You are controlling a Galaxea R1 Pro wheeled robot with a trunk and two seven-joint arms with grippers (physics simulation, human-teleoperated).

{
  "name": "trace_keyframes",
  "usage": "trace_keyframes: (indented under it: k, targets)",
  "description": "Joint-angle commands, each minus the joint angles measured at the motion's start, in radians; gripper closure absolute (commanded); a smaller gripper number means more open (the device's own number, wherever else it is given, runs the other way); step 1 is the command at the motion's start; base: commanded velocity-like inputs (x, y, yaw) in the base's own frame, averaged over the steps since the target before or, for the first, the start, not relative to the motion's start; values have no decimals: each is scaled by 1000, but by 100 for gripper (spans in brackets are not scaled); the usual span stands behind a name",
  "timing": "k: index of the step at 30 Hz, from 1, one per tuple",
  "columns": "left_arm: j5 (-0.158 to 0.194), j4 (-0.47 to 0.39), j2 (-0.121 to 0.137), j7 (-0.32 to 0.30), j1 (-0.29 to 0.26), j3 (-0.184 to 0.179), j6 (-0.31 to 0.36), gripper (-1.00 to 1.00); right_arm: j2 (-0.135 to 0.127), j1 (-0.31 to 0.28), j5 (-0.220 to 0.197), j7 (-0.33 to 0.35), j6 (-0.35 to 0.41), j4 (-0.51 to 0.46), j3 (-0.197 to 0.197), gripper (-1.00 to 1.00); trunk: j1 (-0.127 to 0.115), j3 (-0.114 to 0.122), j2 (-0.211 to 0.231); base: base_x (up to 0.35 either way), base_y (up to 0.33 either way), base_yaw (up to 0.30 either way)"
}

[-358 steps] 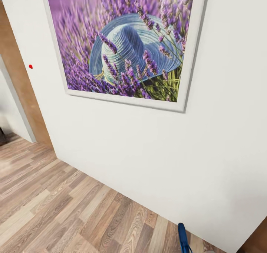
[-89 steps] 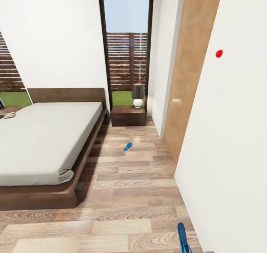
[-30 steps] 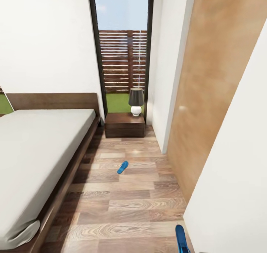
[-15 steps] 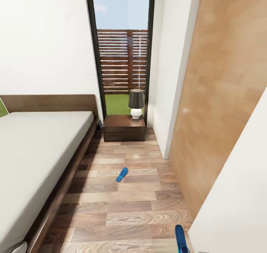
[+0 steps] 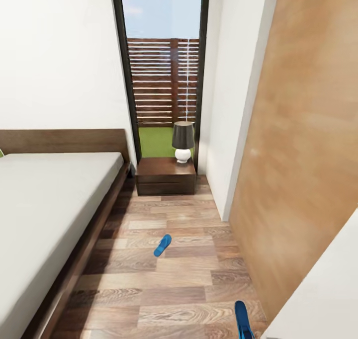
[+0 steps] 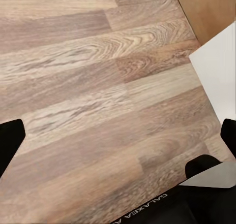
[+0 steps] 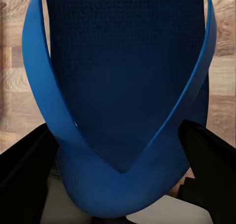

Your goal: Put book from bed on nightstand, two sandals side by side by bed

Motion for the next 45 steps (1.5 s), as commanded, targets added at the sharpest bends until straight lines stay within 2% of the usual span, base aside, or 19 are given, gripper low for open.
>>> trace_keyframes:
  k: [1,45]
  targets:
    - [6,1,1,-1,-1,-5,-3,-100,0,-2,-8,5,-8,4,8,100,1,-1,0,329,0,0]
    - [6,1,1,-1,-1,-5,-3,-100,0,-2,-8,4,-8,4,8,100,1,-1,0,329,0,0]
